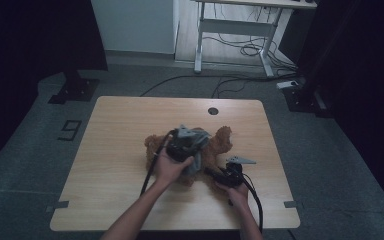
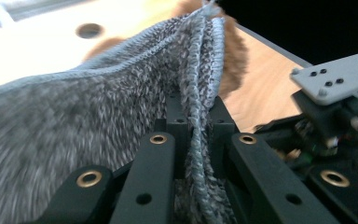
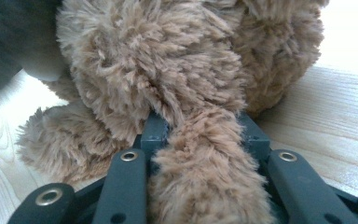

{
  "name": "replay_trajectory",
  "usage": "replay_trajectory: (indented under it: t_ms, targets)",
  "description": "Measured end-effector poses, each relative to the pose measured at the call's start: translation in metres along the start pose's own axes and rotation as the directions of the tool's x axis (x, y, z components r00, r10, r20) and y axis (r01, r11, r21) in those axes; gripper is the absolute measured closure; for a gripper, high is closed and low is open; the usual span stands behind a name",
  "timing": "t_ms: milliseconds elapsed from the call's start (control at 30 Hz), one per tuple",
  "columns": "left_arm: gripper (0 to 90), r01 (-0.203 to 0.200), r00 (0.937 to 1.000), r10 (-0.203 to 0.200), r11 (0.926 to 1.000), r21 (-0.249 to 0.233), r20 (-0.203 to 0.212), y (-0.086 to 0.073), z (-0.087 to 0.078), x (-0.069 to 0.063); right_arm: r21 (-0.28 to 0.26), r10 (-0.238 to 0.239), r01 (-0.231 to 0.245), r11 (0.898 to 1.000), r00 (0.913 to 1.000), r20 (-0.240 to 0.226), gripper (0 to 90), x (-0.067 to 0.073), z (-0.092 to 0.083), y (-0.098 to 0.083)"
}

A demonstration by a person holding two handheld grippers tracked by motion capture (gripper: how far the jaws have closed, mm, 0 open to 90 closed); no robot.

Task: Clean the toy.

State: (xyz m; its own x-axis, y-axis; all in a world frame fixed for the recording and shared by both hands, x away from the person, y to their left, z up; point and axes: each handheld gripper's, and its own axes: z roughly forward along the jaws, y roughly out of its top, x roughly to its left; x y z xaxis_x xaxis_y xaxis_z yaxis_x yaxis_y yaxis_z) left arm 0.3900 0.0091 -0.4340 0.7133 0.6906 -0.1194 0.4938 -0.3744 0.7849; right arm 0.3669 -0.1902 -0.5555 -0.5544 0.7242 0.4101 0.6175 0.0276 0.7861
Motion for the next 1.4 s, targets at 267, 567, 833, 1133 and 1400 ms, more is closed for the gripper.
replay_trajectory:
  t_ms: [267,567,833,1133,1400]
  targets:
    - [83.3,-0.021,0.9994,0.022,0.9991,0.037,-0.026,-0.008,0.022,0.0,0.0,0.008,-0.008,1.0,1.0,0.006,63.8,0.0,0.0,0.0]
    - [83.2,0.03,0.984,-0.022,0.9986,0.044,-0.177,-0.033,-0.031,0.051,-0.001,0.005,-0.005,1.0,1.0,0.005,63.8,-0.001,0.0,0.0]
    - [83.1,0.19,0.9599,-0.2,0.9795,-0.067,-0.197,-0.071,-0.093,0.109,0.001,0.009,-0.009,1.0,1.0,0.001,63.8,-0.001,0.0,0.0]
    - [82.9,0.328,0.9263,-0.313,0.9441,0.037,-0.209,-0.123,-0.077,0.144,0.007,0.003,-0.003,1.0,1.0,0.006,64.1,0.0,0.001,0.0]
    - [83.9,0.313,0.9442,-0.315,0.9492,-0.03,-0.098,-0.111,-0.054,0.131,0.007,-0.074,0.074,0.997,0.9971,0.013,66.7,0.007,0.004,0.001]
